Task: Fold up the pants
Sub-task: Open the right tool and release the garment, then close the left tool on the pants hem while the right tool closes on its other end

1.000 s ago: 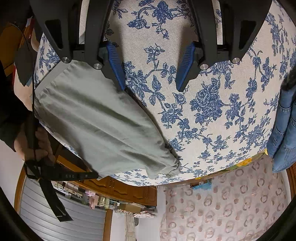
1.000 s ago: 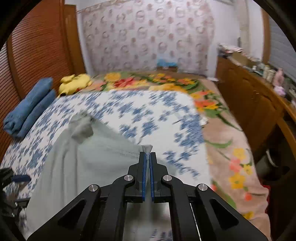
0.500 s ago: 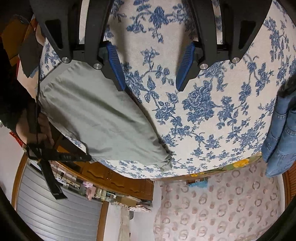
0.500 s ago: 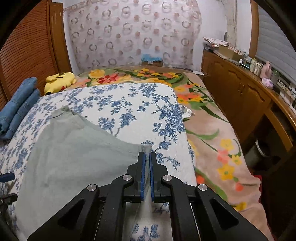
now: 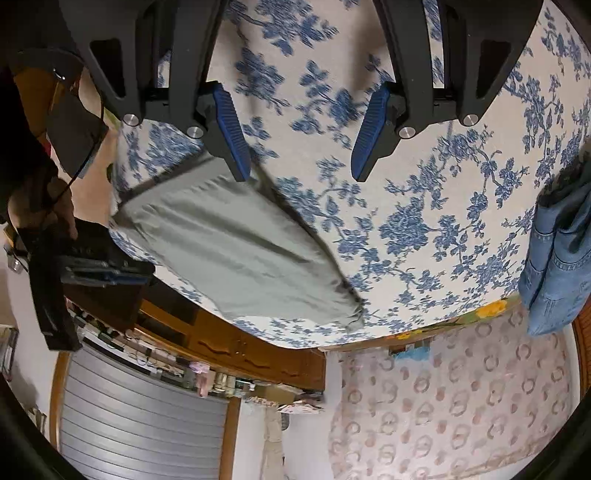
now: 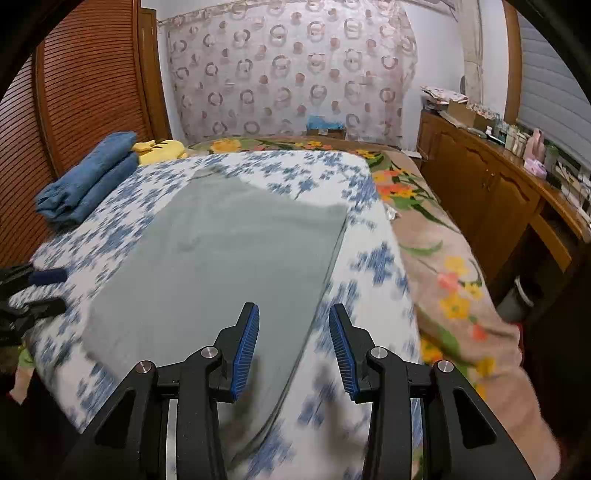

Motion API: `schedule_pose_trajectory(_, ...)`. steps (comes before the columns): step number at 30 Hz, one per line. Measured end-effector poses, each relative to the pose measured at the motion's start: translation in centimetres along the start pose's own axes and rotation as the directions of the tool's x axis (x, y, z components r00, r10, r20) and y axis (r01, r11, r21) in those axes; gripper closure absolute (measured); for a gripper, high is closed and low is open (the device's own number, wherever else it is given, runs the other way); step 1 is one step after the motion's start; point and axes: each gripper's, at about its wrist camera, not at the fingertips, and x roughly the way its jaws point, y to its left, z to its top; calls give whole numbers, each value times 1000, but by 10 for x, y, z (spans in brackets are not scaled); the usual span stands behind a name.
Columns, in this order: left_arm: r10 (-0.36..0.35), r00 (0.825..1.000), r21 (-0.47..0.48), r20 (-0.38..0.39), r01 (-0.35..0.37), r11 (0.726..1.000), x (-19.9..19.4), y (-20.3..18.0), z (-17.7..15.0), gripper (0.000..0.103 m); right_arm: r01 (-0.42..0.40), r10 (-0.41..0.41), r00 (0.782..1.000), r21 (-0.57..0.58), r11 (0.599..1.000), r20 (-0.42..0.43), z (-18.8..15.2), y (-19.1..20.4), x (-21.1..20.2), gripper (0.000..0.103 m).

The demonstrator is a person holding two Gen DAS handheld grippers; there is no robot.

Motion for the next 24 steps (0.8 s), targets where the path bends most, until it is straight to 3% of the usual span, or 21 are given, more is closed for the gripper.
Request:
schedule_pose_trajectory(9, -36, 998, 51, -42, 39, 998, 7, -22, -11, 54, -18, 19, 1000, 34, 999, -15, -23, 9, -19, 62)
schedule_pose_trajectory(14, -67, 995, 78, -70, 72, 994, 14, -33, -12, 68, -31, 32, 999, 42, 999, -28, -23, 10, -18, 62)
schedule_pose_trajectory(19, -78, 990, 116, -114, 91, 989, 24, -45, -15, 69, -35, 37, 999, 44, 998, -29, -27, 13, -20, 62)
schedule_pose_trajectory(24, -66, 992, 117, -106, 78, 990, 28, -45, -9, 69, -32, 33, 999, 45, 998, -26, -28, 13, -21, 62)
